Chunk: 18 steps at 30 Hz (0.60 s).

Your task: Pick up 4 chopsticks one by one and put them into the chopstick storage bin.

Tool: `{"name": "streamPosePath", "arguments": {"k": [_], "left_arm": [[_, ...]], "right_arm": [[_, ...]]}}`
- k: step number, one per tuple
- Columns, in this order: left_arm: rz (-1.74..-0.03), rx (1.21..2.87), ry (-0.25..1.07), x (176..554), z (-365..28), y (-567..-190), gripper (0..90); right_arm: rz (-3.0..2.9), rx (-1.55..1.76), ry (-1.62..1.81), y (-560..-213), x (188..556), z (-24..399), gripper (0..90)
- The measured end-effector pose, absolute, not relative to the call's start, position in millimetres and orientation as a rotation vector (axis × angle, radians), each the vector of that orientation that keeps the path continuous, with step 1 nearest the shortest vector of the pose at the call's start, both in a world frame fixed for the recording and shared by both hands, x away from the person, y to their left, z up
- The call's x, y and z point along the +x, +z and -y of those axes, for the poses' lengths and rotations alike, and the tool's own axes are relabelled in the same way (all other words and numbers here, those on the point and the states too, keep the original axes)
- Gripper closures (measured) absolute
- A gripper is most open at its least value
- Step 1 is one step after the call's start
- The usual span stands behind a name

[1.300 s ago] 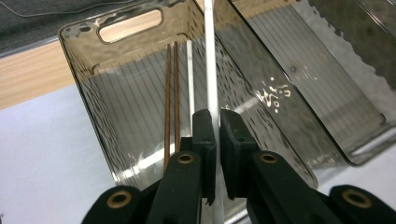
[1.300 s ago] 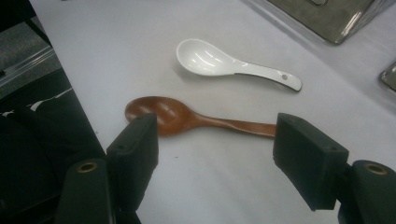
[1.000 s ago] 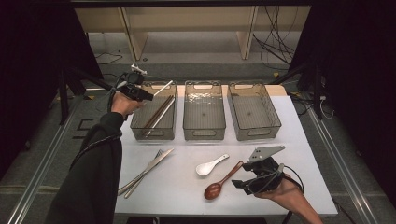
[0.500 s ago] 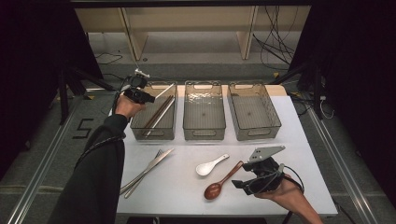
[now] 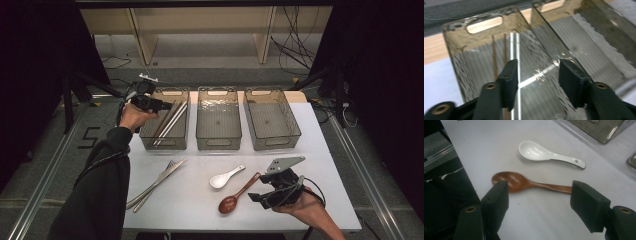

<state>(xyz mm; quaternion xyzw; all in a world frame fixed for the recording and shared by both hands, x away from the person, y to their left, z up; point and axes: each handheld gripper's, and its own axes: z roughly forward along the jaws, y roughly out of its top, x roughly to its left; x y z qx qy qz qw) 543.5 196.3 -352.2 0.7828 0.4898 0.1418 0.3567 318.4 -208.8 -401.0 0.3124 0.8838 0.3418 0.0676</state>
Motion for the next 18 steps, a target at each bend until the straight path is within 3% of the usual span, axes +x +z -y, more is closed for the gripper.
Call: {"name": "streamPosePath", "arguments": {"k": [10,18], "left_arm": [[-1.168,2.01,0.302,495,-194,-340,28.9],[-1.097,2.022,0.267,466,-193,-343,23.9]], "right_arm": [[-2.665,0.944,1.024,-401,318,208,31.9],[-2.664,0.944,1.023,-402,318,208,31.9]]}}
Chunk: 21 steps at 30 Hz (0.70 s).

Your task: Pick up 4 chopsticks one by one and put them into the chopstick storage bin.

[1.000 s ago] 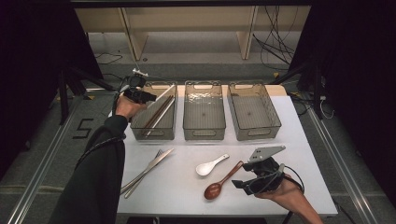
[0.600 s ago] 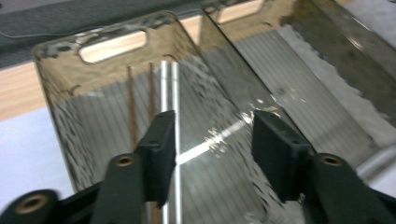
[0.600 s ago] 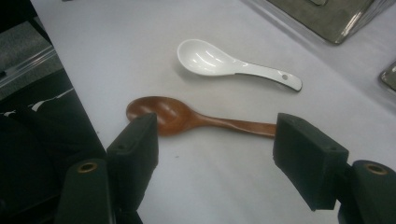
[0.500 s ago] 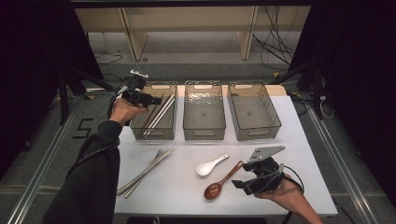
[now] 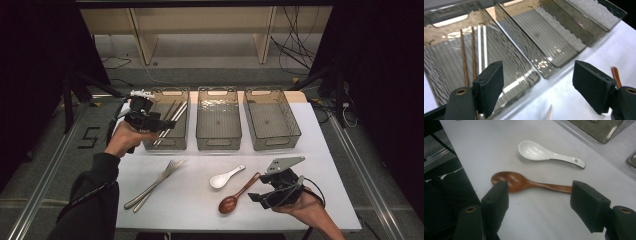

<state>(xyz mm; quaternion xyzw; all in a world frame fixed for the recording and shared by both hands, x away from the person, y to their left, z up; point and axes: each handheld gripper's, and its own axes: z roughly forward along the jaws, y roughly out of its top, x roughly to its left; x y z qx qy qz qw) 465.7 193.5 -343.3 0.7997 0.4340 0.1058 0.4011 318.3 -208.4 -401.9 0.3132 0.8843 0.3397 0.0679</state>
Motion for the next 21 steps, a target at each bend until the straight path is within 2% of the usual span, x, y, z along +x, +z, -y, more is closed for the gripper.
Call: {"name": "streamPosePath", "arguments": {"k": [21], "left_arm": [[-1.06,2.084,0.266,426,-196,-361,19.3]], "right_arm": [[-2.665,0.94,1.015,-403,318,208,31.9]]}}
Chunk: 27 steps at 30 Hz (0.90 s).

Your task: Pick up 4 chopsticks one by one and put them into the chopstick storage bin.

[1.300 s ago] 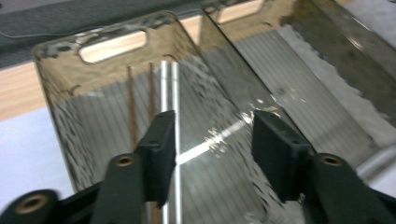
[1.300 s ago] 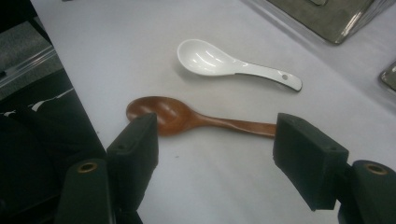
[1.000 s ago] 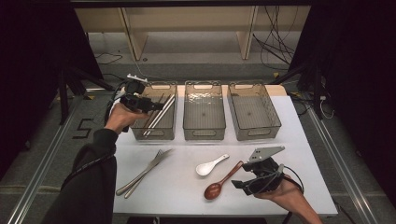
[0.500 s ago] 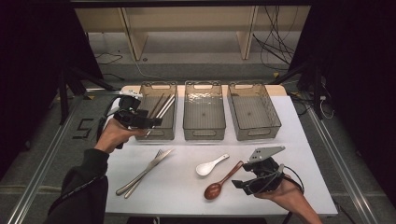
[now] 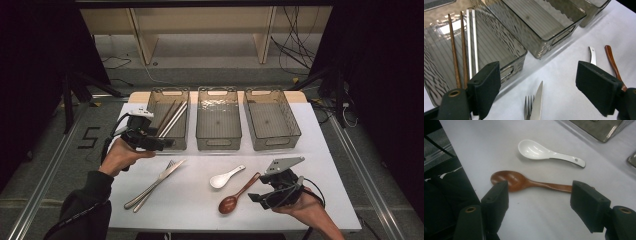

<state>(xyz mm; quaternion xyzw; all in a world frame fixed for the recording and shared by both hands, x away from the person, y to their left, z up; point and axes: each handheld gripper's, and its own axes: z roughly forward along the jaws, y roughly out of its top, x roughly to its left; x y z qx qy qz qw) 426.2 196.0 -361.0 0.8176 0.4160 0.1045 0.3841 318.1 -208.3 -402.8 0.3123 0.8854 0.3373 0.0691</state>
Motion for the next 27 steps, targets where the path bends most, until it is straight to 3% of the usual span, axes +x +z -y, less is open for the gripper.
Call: {"name": "streamPosePath", "arguments": {"k": [27], "left_arm": [[-1.1,2.171,0.28,399,-207,-386,17.5]], "right_arm": [[-2.671,0.943,1.016,-405,318,209,31.8]]}}
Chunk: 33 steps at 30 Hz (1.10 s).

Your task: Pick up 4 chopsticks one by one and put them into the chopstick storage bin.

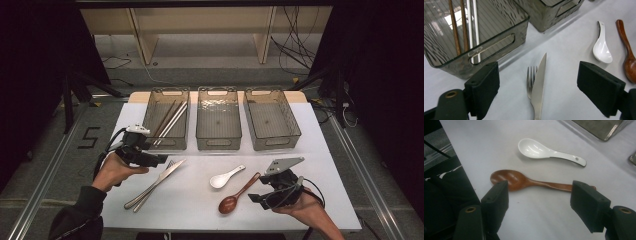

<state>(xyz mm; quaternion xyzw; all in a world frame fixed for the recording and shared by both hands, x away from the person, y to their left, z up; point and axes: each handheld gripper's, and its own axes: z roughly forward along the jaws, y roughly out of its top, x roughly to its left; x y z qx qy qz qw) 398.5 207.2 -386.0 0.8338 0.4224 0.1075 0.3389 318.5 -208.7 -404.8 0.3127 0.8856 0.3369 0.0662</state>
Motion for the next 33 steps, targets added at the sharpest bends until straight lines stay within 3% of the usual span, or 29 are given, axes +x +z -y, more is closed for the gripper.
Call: {"name": "streamPosePath", "arguments": {"k": [33], "left_arm": [[-1.074,2.194,0.257,357,-208,-411,16.4]], "right_arm": [[-2.694,0.93,0.984,-409,319,203,31.7]]}}
